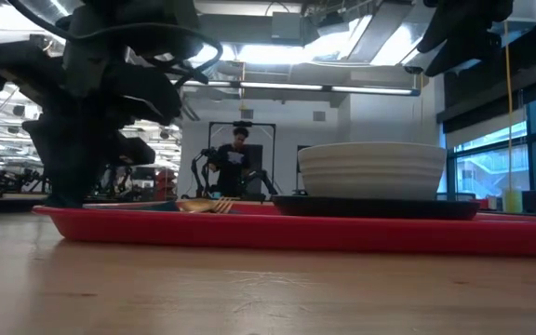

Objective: Set up tray
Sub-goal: Adjust the green napkin on the orange tray, then return to Home Position

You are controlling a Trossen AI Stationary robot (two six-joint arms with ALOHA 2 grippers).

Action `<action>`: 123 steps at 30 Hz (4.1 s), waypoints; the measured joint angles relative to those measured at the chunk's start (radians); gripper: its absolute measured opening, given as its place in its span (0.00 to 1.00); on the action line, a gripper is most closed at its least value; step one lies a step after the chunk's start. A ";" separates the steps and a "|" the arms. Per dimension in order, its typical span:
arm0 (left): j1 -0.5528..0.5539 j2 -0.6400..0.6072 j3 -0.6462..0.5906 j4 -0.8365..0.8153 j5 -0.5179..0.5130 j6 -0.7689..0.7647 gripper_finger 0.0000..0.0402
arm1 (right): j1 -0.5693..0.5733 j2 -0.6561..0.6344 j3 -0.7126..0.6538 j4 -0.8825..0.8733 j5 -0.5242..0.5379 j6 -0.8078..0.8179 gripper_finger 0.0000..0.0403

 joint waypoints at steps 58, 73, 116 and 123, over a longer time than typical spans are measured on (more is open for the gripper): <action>0.469 -1.275 -0.372 0.413 -0.115 -0.220 0.01 | -0.068 -0.596 -0.530 0.800 -0.250 -0.446 0.56; 0.472 -1.607 -0.509 0.341 -0.234 -0.237 0.01 | -0.068 -0.895 -0.898 1.109 -0.283 -0.501 0.56; 0.473 -1.618 -0.816 0.468 -0.280 -0.130 0.01 | -0.072 -0.953 -0.967 0.914 -0.131 -0.601 0.56; 0.473 -1.618 -0.816 0.468 -0.279 -0.130 0.01 | -0.072 -0.952 -0.967 0.914 -0.130 -0.598 0.56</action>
